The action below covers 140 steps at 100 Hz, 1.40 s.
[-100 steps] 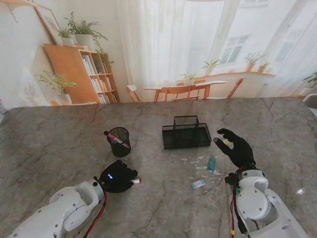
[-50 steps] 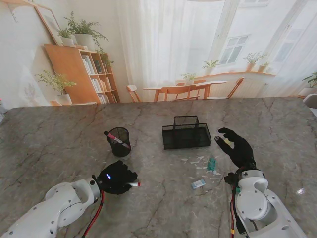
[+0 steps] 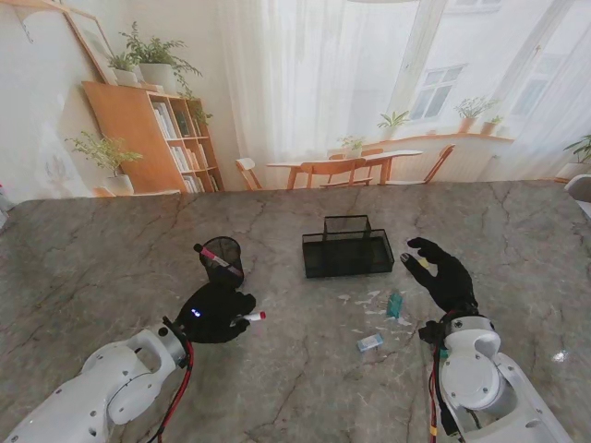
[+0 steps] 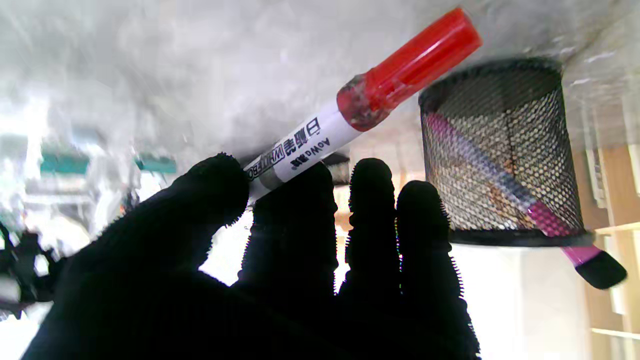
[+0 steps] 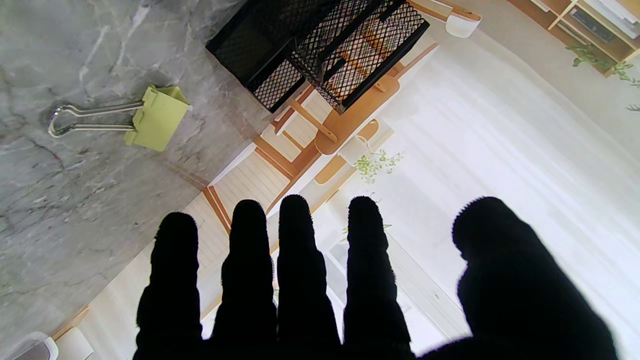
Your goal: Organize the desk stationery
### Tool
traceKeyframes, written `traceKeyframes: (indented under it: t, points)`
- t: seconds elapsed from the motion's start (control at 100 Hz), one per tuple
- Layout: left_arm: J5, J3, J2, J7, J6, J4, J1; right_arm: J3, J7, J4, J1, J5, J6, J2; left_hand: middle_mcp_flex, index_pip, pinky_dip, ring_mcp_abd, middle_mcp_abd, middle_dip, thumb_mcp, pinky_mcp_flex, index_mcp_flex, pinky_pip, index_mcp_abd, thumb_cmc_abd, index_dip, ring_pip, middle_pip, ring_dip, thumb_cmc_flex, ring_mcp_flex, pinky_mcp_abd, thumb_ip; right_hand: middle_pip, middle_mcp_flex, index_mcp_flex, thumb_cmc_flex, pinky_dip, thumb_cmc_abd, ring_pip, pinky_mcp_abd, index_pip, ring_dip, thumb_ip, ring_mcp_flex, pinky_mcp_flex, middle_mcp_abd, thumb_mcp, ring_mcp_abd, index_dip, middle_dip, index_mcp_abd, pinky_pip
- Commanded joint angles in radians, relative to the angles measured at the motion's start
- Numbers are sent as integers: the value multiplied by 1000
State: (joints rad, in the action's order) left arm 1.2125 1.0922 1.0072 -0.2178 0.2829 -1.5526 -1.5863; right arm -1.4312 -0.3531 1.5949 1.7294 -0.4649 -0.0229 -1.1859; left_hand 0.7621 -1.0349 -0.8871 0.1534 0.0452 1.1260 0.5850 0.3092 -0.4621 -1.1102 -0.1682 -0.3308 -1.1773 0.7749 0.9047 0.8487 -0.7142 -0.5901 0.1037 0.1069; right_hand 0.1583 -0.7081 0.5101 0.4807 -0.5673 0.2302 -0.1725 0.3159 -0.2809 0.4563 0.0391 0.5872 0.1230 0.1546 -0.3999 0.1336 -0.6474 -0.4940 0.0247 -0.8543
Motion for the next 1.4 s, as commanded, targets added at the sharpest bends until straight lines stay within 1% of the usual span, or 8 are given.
traceKeyframes:
  t: [0.0, 0.12, 0.4, 0.68, 0.84, 1.04, 1.25, 1.39]
  points:
    - [-29, 0, 28, -22, -24, -27, -11, -1, 11, 2, 2, 1, -2, -3, -20, -140, -27, -10, -141, 5, 106, -5, -1, 8, 27, 8, -61, -11, 7, 10, -51, 21, -35, 141, 7, -8, 6, 8, -4, -33, -3, 13, -6, 12, -6, 12, -3, 3, 29, 4, -19, -13, -2, -19]
    - [-123, 6, 57, -66, -66, -56, -26, -1, 11, 2, 2, 1, -2, -3, -20, -140, -28, -7, -140, 5, 103, -4, -1, 9, 27, 7, -58, -12, 6, 11, -56, 21, -36, 137, 8, -9, 5, 9, -3, -33, -3, 12, -6, 12, -6, 12, -2, 2, 29, 4, -19, -13, -2, -19]
    - [-271, 28, 108, -166, -117, -125, -41, 0, 7, -1, 0, 1, -2, -3, -20, -137, -31, -6, -140, 5, 96, -2, 0, 12, 28, 7, -55, -15, 5, 12, -63, 19, -34, 131, 8, -9, 5, 10, -3, -33, -2, 13, -6, 12, -6, 12, -3, 3, 30, 5, -19, -13, -1, -19]
    - [-332, 55, 133, -219, -141, -139, -3, 0, 5, -1, 0, 0, -1, -4, -26, -131, -32, -13, -143, 4, 85, -2, 5, 16, 34, 11, -51, -25, -5, 9, -68, 21, -36, 124, 7, -8, 6, 11, -3, -34, -2, 14, -7, 12, -6, 12, -2, 1, 31, 4, -19, -13, -2, -20]
    - [-400, 57, 150, -228, -174, -95, 51, 0, 4, 0, 1, -2, 0, -4, -29, -132, -26, -19, -152, 0, 72, 3, 12, 29, 42, 17, -42, -38, -13, 3, -72, 20, -42, 115, 8, -9, 5, 11, -3, -33, -2, 13, -6, 12, -6, 12, -3, 2, 31, 3, -19, -13, -2, -20]
    - [-521, 29, 181, -246, -231, -10, 133, -1, 5, -1, 1, -4, 0, -3, -35, -136, -21, -19, -150, -2, 69, 1, 16, 39, 41, 15, -29, -42, -15, 1, -78, 27, -45, 114, 8, -9, 4, 11, -2, -34, -2, 13, -6, 12, -6, 12, -3, 3, 31, 4, -19, -13, -2, -20]
    - [-567, -3, 192, -240, -246, 104, 212, 1, 10, -3, -1, -3, 0, -2, -41, -139, -18, -22, -154, -7, 57, 1, 24, 46, 43, 21, -17, -45, -17, -2, -87, 31, -48, 106, 8, -9, 5, 11, -2, -34, -2, 14, -6, 12, -6, 12, -3, 3, 31, 3, -19, -13, -2, -20]
    - [-570, -18, 193, -238, -251, 172, 251, 3, 15, -5, -4, -2, -1, -1, -45, -143, -17, -25, -156, -8, 52, 0, 29, 49, 46, 21, -10, -47, -16, -3, -87, 34, -52, 104, 7, -9, 4, 11, -2, -34, -2, 13, -6, 12, -6, 12, -3, 2, 31, 5, -19, -13, -2, -20]
